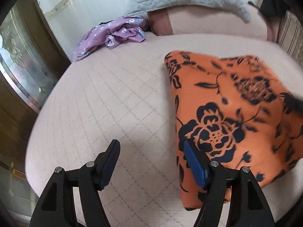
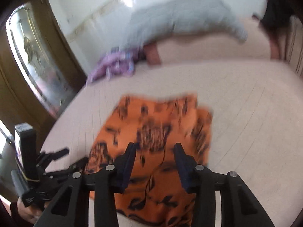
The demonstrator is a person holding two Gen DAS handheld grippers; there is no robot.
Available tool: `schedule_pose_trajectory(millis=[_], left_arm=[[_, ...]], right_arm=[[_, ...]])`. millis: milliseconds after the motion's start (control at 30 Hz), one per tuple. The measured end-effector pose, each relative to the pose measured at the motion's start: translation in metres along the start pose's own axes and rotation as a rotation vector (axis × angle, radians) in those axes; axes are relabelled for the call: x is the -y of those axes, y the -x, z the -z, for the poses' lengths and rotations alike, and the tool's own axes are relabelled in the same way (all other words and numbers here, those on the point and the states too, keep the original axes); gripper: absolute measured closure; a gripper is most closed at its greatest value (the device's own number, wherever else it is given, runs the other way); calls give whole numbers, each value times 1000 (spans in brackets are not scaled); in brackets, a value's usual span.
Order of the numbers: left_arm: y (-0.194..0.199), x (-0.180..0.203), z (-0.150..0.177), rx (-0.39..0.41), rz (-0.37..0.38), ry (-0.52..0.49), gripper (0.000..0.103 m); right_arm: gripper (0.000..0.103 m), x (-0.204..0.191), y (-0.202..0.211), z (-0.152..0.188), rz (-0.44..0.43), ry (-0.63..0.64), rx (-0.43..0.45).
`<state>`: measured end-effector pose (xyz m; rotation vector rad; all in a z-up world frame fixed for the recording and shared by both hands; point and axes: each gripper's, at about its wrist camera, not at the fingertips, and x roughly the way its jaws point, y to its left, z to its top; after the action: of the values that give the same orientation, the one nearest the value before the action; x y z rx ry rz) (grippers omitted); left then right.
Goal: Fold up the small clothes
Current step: 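Open the right gripper and release the folded blouse square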
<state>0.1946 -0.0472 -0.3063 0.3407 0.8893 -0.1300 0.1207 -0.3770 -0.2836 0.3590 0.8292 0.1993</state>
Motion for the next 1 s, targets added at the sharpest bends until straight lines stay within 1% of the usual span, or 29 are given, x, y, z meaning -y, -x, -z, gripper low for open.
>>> schedule_pose_trajectory(millis=[33,67,100,167,233,300,367,433,500,600,633,667,700,767,800,900,1000], left_arm=[[3,0,-2,3,-4,-7,32],[10,-1,-3,8,5,-6,33],[20,-4,-4,24,20,5,33],[40,-11,-2,79,43,28,33],[63,-16,-1,126,36,38,31],[87,-20,-2,182,20,44,27],[113,-25,-2,236,9,59,20],[136,-29,-2,278,7,73,19],[156,-31,-2,306,3,81,18],[184,-35,-3,345,5,95,17],[194,-36,-1,365,1,96,15],[203,-36,0,383,-3,97,7],[210,-36,2,399,-10,100,4],[228,-37,5,445,-24,113,3],[235,-37,6,457,-20,114,3],[253,-41,6,472,-1,122,3],[265,-45,7,484,-2,134,3]], right_arm=[[58,7,-12,8,-9,-15,-81],[60,11,-23,15,8,-25,-141],[62,12,-21,17,34,-13,-109],[61,9,-7,14,38,-4,-88],[60,13,16,16,-2,-33,-22],[60,14,36,22,10,-48,26],[60,8,55,29,23,-47,74],[59,-1,78,38,35,-25,132],[52,-8,103,45,45,-27,184],[51,-15,134,52,67,-30,244],[50,-18,145,52,89,-21,263],[48,-21,157,54,108,-10,279],[46,-27,170,54,130,12,301],[45,-33,186,53,153,41,332],[43,-38,196,52,163,56,349],[42,-51,220,52,175,83,391],[41,-59,238,52,171,87,422]])
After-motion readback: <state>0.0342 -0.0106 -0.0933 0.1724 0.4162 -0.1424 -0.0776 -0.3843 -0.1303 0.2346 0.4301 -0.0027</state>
